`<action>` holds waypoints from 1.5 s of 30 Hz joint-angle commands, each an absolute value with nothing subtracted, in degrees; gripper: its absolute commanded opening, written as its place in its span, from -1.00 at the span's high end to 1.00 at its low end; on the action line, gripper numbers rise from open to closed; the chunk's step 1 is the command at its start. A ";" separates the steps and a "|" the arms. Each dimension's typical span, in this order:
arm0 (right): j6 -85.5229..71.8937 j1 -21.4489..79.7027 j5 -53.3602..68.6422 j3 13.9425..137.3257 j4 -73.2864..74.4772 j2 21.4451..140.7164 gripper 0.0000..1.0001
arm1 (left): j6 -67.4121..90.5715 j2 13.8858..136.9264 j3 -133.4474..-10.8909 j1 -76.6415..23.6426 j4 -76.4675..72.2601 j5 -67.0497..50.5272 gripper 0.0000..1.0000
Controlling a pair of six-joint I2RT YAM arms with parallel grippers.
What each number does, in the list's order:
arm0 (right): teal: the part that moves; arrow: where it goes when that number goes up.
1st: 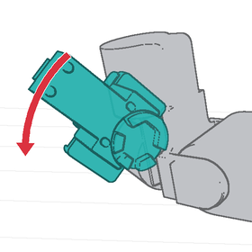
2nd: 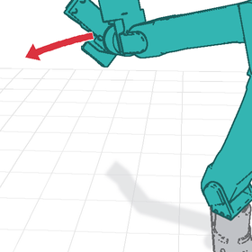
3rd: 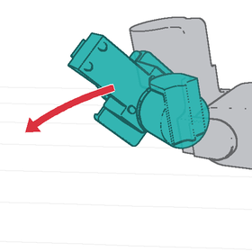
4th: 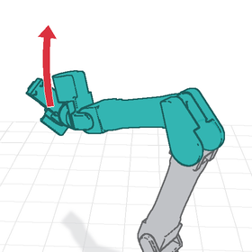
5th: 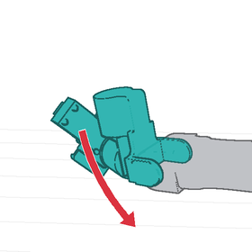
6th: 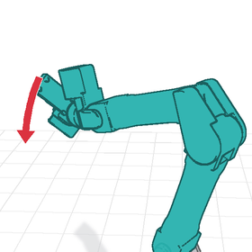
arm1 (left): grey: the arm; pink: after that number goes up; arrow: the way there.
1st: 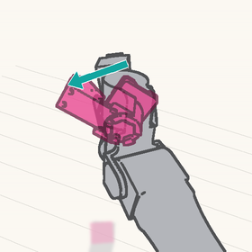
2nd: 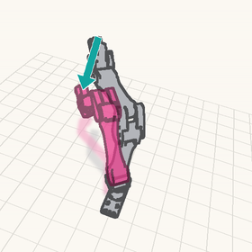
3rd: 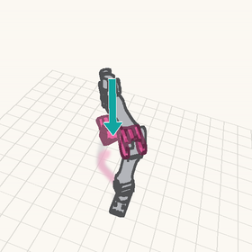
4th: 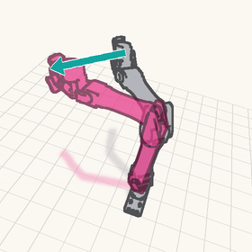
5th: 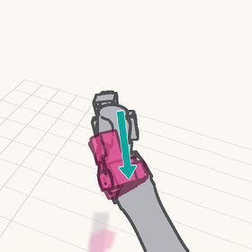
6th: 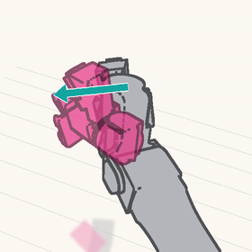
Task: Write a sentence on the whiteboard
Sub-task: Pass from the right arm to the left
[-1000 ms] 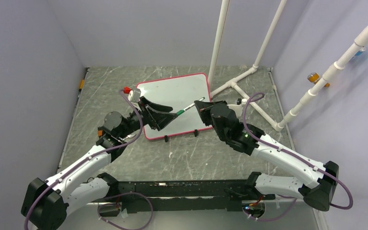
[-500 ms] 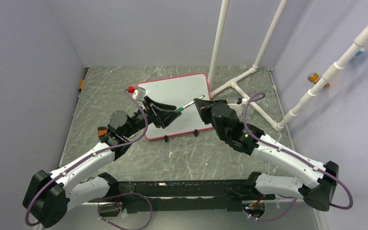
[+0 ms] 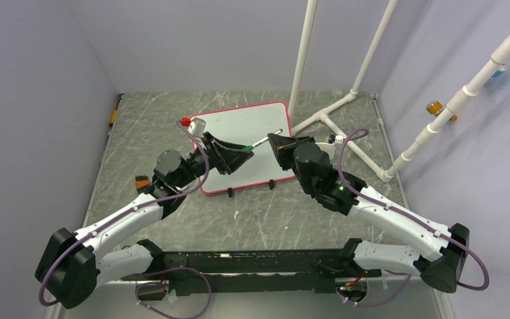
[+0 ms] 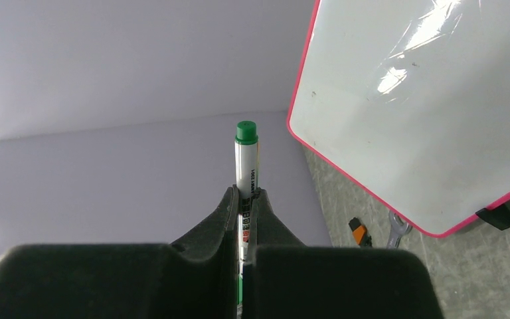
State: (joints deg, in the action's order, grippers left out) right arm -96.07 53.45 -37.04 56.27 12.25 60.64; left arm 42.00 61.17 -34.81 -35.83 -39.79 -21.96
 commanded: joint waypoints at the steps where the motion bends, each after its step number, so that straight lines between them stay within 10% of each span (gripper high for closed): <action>1: -96.00 53.65 -37.77 56.29 9.40 59.59 1.00 | 43.56 61.52 -37.35 -36.20 -44.20 -20.86 -0.05; 21: -95.80 53.73 -37.53 55.45 7.63 60.22 1.00 | 44.62 62.78 -37.46 -36.71 -46.04 -21.11 0.28; 27: -95.60 53.75 -36.60 54.87 6.94 60.13 1.00 | 44.14 62.45 -38.03 -36.88 -44.23 -20.04 1.00; 32: -91.38 53.68 -35.34 53.00 6.03 57.32 1.00 | 42.15 60.45 -40.07 -36.84 -38.65 -19.21 1.00; 34: -85.91 53.43 -34.43 52.22 6.03 55.23 0.71 | 40.71 59.49 -41.29 -36.81 -34.96 -19.25 1.00; 37: -78.22 52.22 -32.04 51.47 7.27 51.23 -0.42 | 38.52 58.06 -43.69 -36.54 -28.09 -19.46 1.00; 39: -73.46 51.11 -30.42 50.68 7.50 48.39 -0.77 | 37.45 57.48 -45.27 -36.23 -24.53 -20.07 1.00; 45: -60.67 43.28 -17.25 47.28 1.63 41.42 -0.90 | 33.82 55.82 -48.79 -35.89 -13.93 -18.35 1.00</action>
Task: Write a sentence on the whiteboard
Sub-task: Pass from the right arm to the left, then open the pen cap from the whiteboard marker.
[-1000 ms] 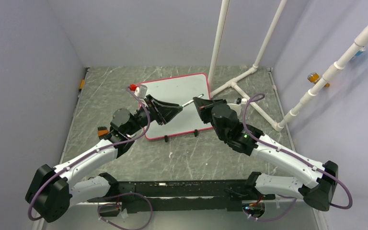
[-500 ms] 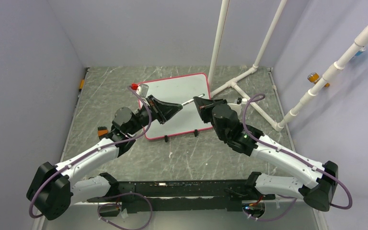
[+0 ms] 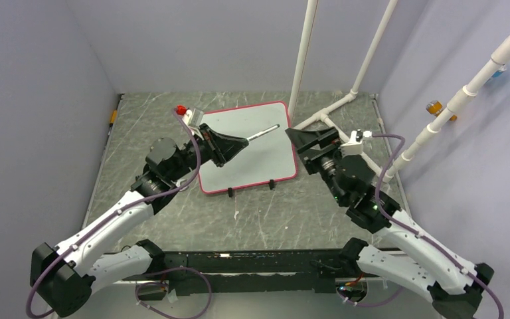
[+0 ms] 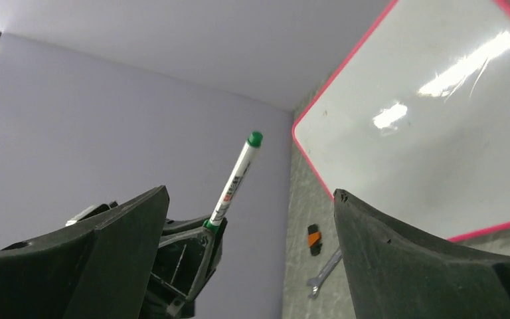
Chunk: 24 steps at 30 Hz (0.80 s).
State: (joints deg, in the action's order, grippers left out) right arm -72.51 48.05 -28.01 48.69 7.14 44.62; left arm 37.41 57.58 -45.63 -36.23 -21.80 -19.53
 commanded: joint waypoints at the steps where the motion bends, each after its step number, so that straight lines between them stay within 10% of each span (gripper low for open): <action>1: -58.96 41.42 -14.45 47.62 1.85 41.14 -0.89 | 33.69 55.55 -49.31 -35.80 -12.57 -18.44 1.00; 24: -47.21 26.63 43.22 58.42 -7.26 51.68 -0.99 | 37.28 51.69 -60.40 -30.84 2.97 -45.83 1.00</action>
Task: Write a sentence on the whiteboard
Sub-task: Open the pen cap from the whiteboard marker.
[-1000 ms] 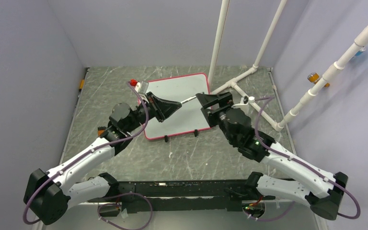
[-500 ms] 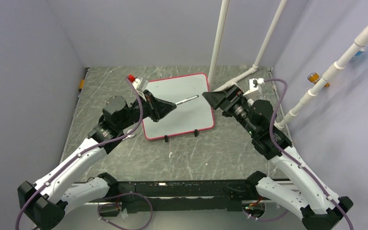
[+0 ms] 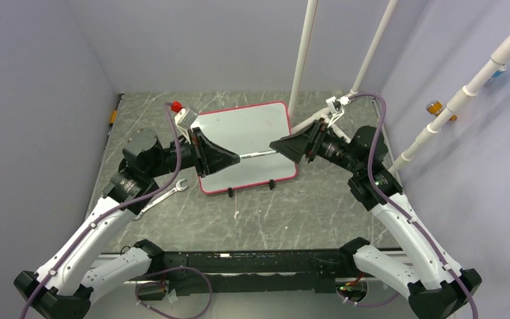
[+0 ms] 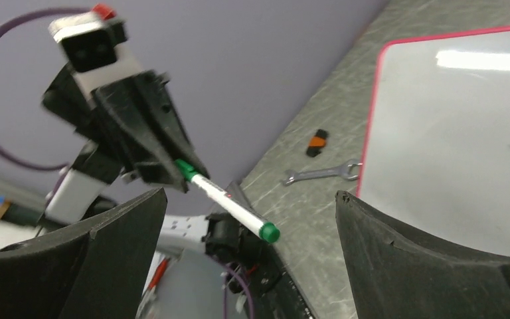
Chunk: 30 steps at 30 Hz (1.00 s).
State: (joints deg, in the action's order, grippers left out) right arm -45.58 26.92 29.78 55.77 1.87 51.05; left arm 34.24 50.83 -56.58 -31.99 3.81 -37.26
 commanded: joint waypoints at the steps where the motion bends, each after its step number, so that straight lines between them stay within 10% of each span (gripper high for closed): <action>1: -47.87 26.54 44.38 58.14 -8.38 51.58 -0.99 | 37.98 51.99 -60.69 -30.79 2.15 -47.21 1.00; 10: -53.76 26.63 47.77 55.78 -16.26 52.74 -0.97 | 43.46 53.94 -60.00 -30.77 -7.84 -52.26 1.00; 30: -59.92 26.62 51.77 55.92 -22.58 57.31 0.17 | 46.52 58.27 -59.00 -30.77 -18.52 -51.93 1.00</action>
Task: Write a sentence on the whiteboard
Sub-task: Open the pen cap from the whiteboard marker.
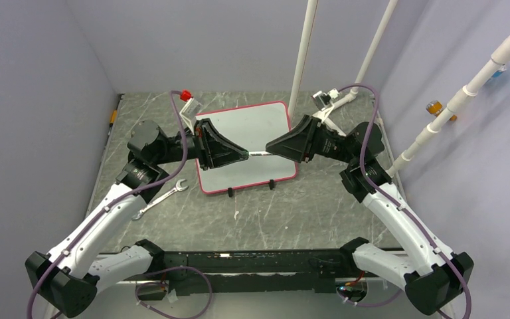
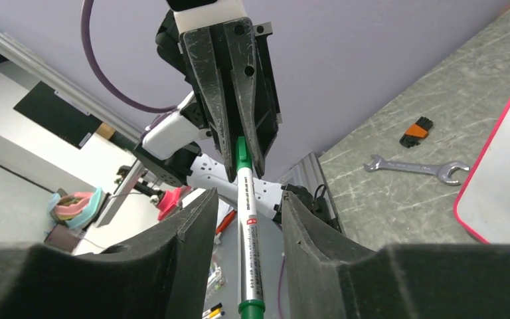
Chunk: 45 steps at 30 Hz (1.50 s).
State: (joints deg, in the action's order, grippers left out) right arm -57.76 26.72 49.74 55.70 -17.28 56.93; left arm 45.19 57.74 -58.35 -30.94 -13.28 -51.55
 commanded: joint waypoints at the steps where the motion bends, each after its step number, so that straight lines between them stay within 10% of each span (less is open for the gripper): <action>1: -60.08 26.63 51.97 55.80 -22.95 57.38 0.17 | 46.48 58.53 -59.31 -30.77 -18.50 -51.97 1.00; 45: -57.44 29.30 53.64 58.97 -20.51 61.65 0.48 | 44.81 62.27 -60.30 -30.76 -17.90 -53.12 1.00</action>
